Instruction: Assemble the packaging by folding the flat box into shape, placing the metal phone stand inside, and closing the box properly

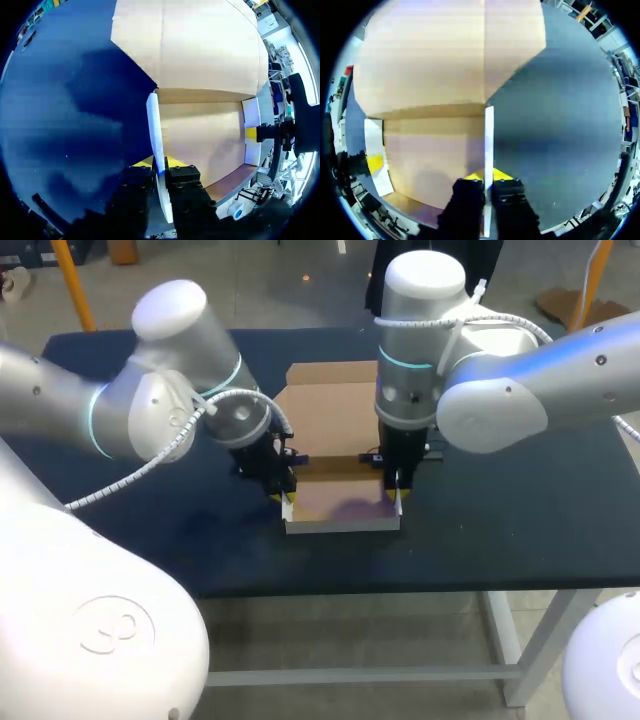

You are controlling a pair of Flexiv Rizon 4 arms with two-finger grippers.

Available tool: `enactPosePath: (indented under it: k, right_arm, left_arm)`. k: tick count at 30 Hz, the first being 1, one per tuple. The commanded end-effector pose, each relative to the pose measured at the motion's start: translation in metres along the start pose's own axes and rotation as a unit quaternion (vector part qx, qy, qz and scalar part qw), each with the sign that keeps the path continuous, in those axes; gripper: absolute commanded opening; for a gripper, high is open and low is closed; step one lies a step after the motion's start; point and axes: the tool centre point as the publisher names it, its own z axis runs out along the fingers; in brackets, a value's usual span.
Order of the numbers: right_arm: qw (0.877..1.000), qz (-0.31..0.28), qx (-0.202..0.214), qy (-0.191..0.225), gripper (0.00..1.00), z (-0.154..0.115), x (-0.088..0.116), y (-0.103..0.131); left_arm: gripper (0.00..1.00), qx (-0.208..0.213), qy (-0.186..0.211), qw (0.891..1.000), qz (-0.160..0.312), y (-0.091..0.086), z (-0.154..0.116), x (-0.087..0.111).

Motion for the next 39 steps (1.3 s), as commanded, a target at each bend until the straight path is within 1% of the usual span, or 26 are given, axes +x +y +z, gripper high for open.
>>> enactPosePath:
  k: [1,7,9,13,14,18,26,27,28,31,32,33,34,39]
  right_arm:
    - [1.000,-0.001,0.001,0.000,0.00,0.000,0.002,0.000]
    - [1.000,-0.001,0.001,0.000,0.00,0.000,0.002,0.000]
    - [1.000,-0.001,0.001,0.000,0.00,0.000,0.002,0.000]
    - [1.000,-0.001,0.001,0.000,0.00,0.000,0.002,0.000]
    - [1.000,-0.001,0.001,0.000,0.00,0.000,0.002,0.000]
    - [1.000,-0.001,0.001,0.000,0.00,0.000,0.002,0.000]
    - [1.000,-0.001,0.001,0.000,0.00,0.000,0.002,0.000]
    - [1.000,-0.004,-0.005,-0.003,0.04,-0.002,0.003,0.000]
    - [1.000,-0.007,-0.009,-0.003,0.11,-0.004,0.003,-0.001]
    - [1.000,-0.016,-0.018,0.004,0.43,-0.009,0.003,-0.003]
    - [1.000,-0.020,-0.021,0.009,0.71,-0.010,0.002,-0.003]
    - [0.999,-0.023,-0.022,0.012,0.83,-0.011,0.002,-0.004]
    - [0.999,-0.027,-0.023,0.016,1.00,-0.012,0.001,-0.004]
    - [0.997,-0.045,-0.038,0.044,1.00,-0.021,-0.003,-0.008]
  left_arm:
    - [0.11,-0.002,-0.127,0.992,-0.001,-0.003,0.010,0.003]
    - [0.14,-0.003,-0.139,0.990,-0.001,-0.003,0.012,0.002]
    - [0.13,-0.003,-0.143,0.990,-0.002,-0.003,0.013,0.002]
    - [0.09,-0.002,-0.153,0.988,-0.002,-0.003,0.013,0.001]
    - [0.00,-0.001,-0.157,0.988,-0.003,-0.003,0.013,0.000]
    - [0.00,0.003,-0.169,0.986,-0.004,-0.003,0.014,-0.001]
    - [0.00,0.008,-0.178,0.984,-0.004,-0.002,0.014,-0.003]
    - [0.00,0.008,-0.179,0.984,-0.005,-0.001,0.013,-0.004]
    - [0.00,0.009,-0.180,0.984,-0.005,-0.001,0.013,-0.004]
    - [0.00,0.011,-0.181,0.983,-0.005,0.000,0.011,-0.004]
    - [0.00,0.013,-0.183,0.983,-0.005,0.000,0.011,-0.004]
    - [0.00,0.013,-0.184,0.983,-0.005,0.001,0.011,-0.004]
    - [0.00,0.014,-0.185,0.983,-0.005,0.001,0.010,-0.004]
    - [0.00,0.018,-0.188,0.982,-0.006,0.003,0.008,-0.004]
